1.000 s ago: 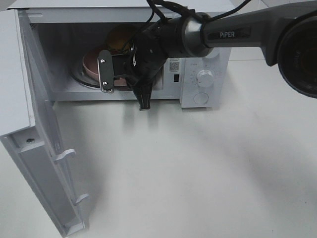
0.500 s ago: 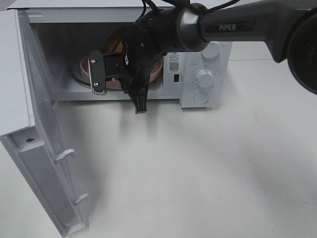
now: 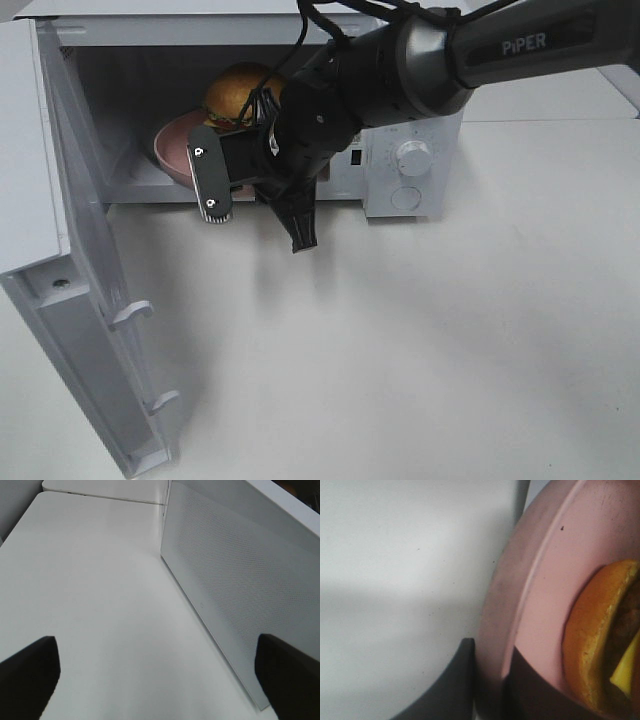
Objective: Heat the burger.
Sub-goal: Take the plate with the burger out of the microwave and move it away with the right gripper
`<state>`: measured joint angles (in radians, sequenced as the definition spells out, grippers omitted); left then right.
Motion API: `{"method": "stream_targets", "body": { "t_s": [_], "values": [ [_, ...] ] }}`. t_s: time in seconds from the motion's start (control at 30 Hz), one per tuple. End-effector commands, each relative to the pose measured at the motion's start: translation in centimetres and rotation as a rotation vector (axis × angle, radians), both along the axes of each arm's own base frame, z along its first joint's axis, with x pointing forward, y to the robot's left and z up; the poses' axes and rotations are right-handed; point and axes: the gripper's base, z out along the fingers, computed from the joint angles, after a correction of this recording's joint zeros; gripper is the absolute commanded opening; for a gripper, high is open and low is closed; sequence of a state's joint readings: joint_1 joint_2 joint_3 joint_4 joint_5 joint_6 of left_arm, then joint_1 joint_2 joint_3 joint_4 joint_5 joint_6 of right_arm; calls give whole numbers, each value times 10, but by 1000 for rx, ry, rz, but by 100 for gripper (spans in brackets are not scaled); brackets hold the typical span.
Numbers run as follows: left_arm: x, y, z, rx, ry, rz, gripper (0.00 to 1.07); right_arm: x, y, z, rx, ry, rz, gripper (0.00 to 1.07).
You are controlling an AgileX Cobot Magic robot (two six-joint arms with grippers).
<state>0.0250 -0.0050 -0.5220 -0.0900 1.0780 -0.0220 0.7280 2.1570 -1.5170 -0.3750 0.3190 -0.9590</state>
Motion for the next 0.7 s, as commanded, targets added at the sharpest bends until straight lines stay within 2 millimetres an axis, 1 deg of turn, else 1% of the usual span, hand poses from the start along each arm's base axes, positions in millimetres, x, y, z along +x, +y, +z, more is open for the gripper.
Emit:
{"method": "stream_targets", "body": {
  "t_s": [0.03, 0.1, 0.17, 0.2, 0.27, 0.37, 0.43, 0.57, 0.6, 0.7],
  "values": [
    [0, 0, 0, -4, -11, -1, 98, -2, 0, 18, 58, -83, 43, 0],
    [0, 0, 0, -4, -11, -1, 98, -4, -1, 18, 67, -86, 50, 0],
    [0, 0, 0, -4, -11, -1, 98, -13, -6, 19, 99, -99, 72, 0],
    [0, 0, 0, -4, -11, -1, 98, -13, -6, 19, 99, -99, 72, 0],
    [0, 0, 0, -4, -11, -1, 98, -21, -11, 18, 100, -111, 101, 0],
    [0, 0, 0, -4, -11, -1, 98, -24, -13, 18, 101, -115, 110, 0],
    [0, 0, 0, -4, -11, -1, 98, -31, -18, 18, 111, -116, 122, 0],
    [0, 0, 0, -4, -11, -1, 98, -37, -22, 18, 122, -117, 131, 0],
    [0, 0, 0, -3, -11, -2, 98, -41, -24, 19, 134, -122, 139, 0],
    [0, 0, 0, -3, -11, -2, 98, -43, -26, 20, 138, -123, 142, 0]
  ]
}}
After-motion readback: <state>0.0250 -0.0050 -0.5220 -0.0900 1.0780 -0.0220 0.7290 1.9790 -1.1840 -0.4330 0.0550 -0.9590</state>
